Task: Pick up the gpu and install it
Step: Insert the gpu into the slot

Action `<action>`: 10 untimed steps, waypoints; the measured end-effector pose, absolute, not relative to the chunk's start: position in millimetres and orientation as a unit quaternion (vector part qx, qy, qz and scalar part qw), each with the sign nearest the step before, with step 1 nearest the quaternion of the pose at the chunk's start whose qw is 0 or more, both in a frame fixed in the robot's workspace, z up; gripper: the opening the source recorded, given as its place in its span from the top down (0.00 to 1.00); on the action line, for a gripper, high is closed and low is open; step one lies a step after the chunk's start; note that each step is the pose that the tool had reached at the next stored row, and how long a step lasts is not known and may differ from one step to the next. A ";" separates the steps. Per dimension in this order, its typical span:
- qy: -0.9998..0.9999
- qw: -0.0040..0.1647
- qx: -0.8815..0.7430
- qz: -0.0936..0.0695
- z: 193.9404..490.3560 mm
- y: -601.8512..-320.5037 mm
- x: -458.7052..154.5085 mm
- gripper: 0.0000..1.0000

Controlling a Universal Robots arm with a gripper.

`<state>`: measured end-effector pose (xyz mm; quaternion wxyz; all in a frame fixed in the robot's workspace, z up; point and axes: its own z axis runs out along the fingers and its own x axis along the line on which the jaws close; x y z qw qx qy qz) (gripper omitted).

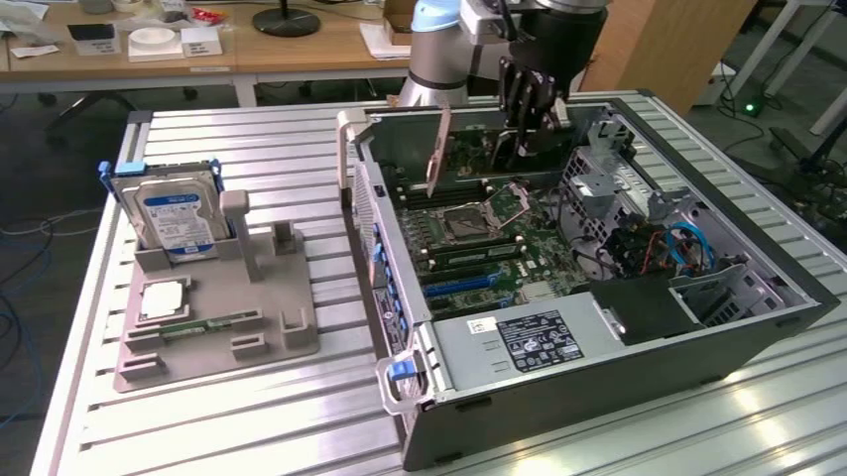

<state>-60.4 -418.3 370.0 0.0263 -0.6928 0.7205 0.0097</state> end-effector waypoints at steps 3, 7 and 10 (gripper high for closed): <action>0.721 0.026 -0.693 0.010 365.8 -418.8 -60.5 0.72; 0.721 0.026 -0.693 0.010 359.2 -419.2 -60.5 0.72; 0.721 0.026 -0.693 0.010 358.3 -422.8 -60.5 0.72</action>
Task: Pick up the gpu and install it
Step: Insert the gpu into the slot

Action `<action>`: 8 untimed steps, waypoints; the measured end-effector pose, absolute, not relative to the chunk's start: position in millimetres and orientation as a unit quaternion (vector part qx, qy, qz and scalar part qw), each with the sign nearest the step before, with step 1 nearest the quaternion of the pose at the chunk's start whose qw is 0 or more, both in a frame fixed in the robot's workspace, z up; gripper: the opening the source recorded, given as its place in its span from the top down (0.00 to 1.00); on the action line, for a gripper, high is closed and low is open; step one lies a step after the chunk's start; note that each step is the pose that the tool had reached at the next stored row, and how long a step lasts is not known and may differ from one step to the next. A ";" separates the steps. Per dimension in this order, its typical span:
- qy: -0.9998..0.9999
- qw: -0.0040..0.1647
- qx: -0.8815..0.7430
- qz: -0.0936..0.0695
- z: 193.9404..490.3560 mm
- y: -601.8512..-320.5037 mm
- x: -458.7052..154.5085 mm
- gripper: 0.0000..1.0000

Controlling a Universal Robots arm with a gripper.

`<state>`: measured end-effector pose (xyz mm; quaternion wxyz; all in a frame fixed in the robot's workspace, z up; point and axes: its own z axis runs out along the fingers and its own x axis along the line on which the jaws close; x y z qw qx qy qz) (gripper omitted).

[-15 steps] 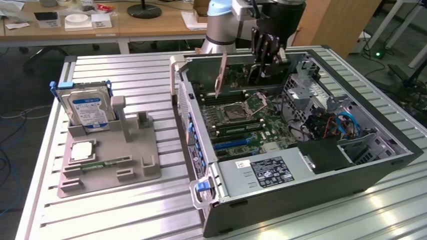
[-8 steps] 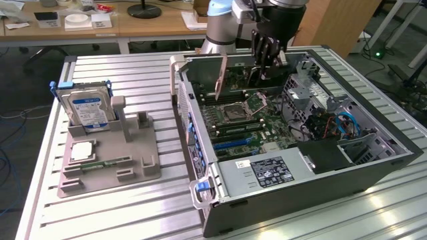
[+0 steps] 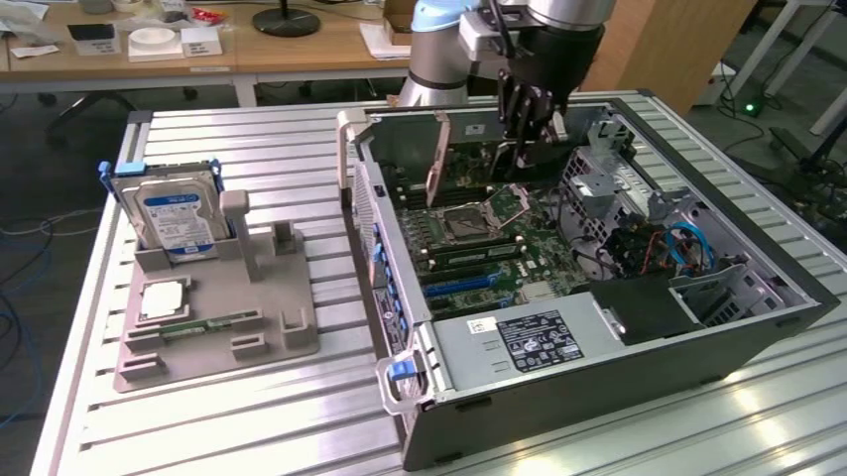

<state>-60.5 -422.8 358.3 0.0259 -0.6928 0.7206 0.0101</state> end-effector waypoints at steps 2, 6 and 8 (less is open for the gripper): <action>0.721 0.026 -0.693 0.010 357.6 -423.9 -60.5 0.72; 0.721 0.026 -0.693 0.010 355.7 -425.3 -60.5 0.72; 0.721 0.026 -0.693 0.010 352.5 -425.4 -60.5 0.72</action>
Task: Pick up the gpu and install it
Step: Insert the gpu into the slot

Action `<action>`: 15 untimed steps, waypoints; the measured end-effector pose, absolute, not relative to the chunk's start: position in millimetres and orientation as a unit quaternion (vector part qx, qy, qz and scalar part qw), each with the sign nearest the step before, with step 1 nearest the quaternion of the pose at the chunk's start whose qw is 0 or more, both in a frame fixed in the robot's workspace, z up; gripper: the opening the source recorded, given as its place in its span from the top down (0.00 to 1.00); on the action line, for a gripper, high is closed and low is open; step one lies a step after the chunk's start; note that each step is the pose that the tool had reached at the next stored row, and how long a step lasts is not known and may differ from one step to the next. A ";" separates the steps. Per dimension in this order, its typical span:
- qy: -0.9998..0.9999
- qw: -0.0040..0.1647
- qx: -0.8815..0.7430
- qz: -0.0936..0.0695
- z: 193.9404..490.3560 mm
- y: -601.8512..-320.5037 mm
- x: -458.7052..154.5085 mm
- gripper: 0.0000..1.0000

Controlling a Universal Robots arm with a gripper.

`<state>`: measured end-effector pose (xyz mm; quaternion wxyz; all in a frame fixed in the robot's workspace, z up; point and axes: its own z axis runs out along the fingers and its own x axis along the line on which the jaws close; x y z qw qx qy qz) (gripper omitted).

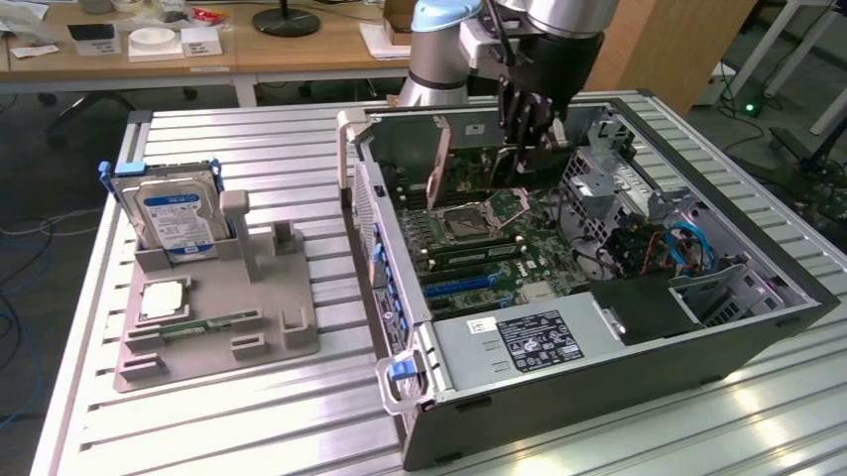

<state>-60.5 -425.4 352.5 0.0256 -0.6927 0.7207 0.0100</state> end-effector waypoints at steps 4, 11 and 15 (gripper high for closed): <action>0.721 0.025 -0.693 0.010 345.1 -425.4 -60.5 0.72; 0.721 0.025 -0.693 0.010 332.3 -425.4 -60.5 0.72; 0.721 0.025 -0.693 0.010 325.2 -425.4 -60.7 0.72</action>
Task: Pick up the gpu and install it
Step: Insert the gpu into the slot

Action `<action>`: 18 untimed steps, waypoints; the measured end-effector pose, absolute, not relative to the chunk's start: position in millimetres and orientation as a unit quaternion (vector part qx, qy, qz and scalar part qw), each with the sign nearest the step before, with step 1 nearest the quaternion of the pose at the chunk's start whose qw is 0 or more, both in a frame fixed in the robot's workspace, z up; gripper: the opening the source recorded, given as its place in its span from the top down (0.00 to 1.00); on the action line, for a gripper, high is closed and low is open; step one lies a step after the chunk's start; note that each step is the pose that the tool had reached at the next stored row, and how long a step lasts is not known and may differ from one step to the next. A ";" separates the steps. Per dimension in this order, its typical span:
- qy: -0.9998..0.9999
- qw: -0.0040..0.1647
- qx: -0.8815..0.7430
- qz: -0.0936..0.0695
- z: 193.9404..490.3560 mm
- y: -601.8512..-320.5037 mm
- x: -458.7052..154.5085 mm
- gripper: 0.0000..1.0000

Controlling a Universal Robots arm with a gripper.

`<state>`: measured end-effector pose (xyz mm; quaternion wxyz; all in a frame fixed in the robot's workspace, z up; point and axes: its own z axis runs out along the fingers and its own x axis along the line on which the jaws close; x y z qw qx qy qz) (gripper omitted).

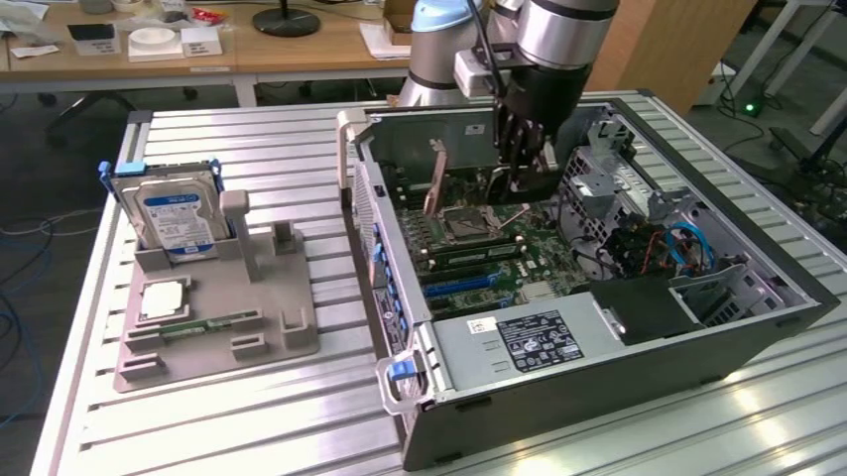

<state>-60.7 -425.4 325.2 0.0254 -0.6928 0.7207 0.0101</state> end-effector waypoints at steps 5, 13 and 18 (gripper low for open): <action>0.721 0.025 -0.693 0.010 322.8 -425.7 -61.2 0.72; 0.721 0.025 -0.693 0.010 319.8 -429.7 -61.2 0.72; 0.721 0.025 -0.693 0.010 313.0 -429.9 -66.6 0.72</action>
